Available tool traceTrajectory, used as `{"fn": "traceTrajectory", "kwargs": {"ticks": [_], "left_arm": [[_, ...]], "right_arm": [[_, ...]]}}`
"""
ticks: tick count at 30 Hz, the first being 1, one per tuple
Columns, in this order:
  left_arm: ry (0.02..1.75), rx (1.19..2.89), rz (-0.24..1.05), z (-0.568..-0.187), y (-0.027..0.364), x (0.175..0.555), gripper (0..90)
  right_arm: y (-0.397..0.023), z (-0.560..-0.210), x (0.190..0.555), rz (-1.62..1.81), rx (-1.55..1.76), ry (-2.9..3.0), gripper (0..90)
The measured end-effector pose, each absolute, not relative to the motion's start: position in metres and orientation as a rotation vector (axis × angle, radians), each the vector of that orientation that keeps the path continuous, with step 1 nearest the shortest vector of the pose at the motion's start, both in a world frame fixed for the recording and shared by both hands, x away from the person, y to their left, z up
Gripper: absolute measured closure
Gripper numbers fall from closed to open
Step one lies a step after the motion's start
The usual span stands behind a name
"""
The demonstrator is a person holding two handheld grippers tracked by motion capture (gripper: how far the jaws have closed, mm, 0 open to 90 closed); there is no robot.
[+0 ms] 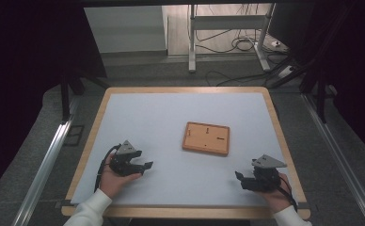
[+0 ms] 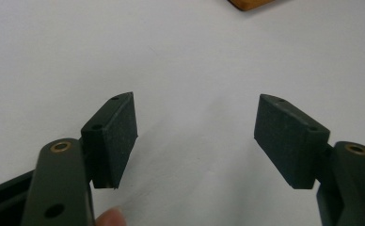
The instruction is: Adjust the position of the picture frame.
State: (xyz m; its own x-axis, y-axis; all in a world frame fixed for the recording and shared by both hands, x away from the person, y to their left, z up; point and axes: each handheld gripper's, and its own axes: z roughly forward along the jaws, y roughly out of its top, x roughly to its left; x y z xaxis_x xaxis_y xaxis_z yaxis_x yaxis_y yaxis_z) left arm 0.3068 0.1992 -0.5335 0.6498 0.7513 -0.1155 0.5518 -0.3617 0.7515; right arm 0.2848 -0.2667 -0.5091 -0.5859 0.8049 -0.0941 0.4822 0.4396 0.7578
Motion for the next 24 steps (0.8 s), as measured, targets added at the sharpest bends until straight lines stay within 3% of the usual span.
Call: {"fn": "traceTrajectory", "kwargs": {"ticks": [15, 24], "left_arm": [[1.014, 2.072, 0.303, -0.529, 0.201, 0.298, 30.4], [0.963, 2.084, 0.295, -0.521, 0.171, 0.319, 29.9]], "right_arm": [[-0.255, -0.505, 0.285, 0.982, 1.044, 2.25, 18.6], [-0.264, -0.505, 0.276, 0.974, 1.074, 2.227, 18.5]]}}
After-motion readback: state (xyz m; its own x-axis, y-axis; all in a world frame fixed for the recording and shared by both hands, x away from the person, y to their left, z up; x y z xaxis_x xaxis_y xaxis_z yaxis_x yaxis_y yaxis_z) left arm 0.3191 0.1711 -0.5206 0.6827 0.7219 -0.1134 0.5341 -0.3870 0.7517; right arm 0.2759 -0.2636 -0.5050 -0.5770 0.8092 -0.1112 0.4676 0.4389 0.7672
